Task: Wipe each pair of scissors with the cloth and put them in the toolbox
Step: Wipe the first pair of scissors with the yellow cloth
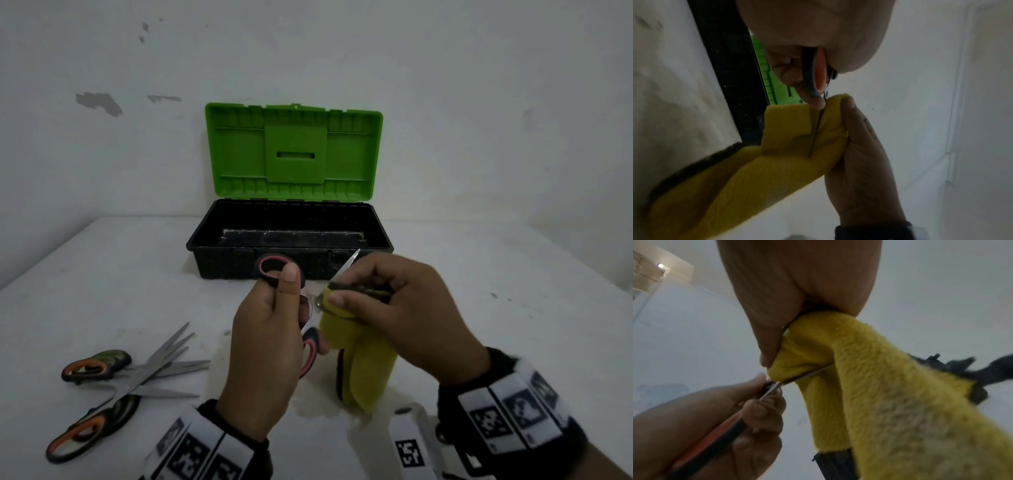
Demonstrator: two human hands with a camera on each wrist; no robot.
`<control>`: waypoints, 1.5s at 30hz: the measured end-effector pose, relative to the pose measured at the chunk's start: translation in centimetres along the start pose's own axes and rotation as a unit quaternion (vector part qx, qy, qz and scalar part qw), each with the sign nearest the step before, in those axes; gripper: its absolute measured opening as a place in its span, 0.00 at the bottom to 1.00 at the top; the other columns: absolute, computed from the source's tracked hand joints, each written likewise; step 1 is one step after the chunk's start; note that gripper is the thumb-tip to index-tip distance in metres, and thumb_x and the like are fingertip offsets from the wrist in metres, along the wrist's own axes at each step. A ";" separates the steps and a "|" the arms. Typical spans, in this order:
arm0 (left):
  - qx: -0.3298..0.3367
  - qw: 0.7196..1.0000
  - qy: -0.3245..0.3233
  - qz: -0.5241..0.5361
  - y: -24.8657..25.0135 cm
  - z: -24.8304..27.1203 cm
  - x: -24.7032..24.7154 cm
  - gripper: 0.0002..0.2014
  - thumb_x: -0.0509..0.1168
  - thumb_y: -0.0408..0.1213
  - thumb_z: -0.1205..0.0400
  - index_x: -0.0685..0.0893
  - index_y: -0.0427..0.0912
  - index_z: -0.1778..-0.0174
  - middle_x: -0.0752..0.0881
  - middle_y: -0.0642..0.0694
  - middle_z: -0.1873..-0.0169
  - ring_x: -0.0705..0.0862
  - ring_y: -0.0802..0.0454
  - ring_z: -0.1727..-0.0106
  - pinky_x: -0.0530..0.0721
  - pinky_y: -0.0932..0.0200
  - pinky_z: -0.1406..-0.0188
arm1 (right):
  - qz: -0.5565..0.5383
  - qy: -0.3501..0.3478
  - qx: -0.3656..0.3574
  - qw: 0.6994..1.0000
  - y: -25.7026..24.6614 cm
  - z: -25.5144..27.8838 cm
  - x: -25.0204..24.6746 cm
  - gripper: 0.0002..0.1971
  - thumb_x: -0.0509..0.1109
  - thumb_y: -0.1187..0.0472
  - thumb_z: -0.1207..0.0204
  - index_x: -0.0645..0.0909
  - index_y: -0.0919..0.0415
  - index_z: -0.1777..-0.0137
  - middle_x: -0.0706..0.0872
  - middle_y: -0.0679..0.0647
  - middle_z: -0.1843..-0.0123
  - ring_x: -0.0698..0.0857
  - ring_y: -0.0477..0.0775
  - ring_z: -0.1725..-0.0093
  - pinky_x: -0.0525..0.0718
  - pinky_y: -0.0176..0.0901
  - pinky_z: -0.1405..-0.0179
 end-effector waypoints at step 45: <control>-0.044 0.994 -0.099 0.021 -0.9 -1.4 -0.3 0.24 0.57 0.51 0.15 0.64 0.36 0.68 0.62 0.43 0.78 0.74 0.43 0.83 0.74 0.58 0.82 | -0.016 0.151 0.136 0.979 4.8 1.0 -1.2 0.28 0.82 0.48 0.30 0.70 0.58 0.79 0.67 0.43 0.81 0.67 0.43 0.77 0.68 0.34 0.76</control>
Point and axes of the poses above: each hand's wrist, its own z-axis away from the middle knuckle, its own x-axis out of the palm, y = z × x, the point moved 7 cm from there along -z, towards the middle knuckle
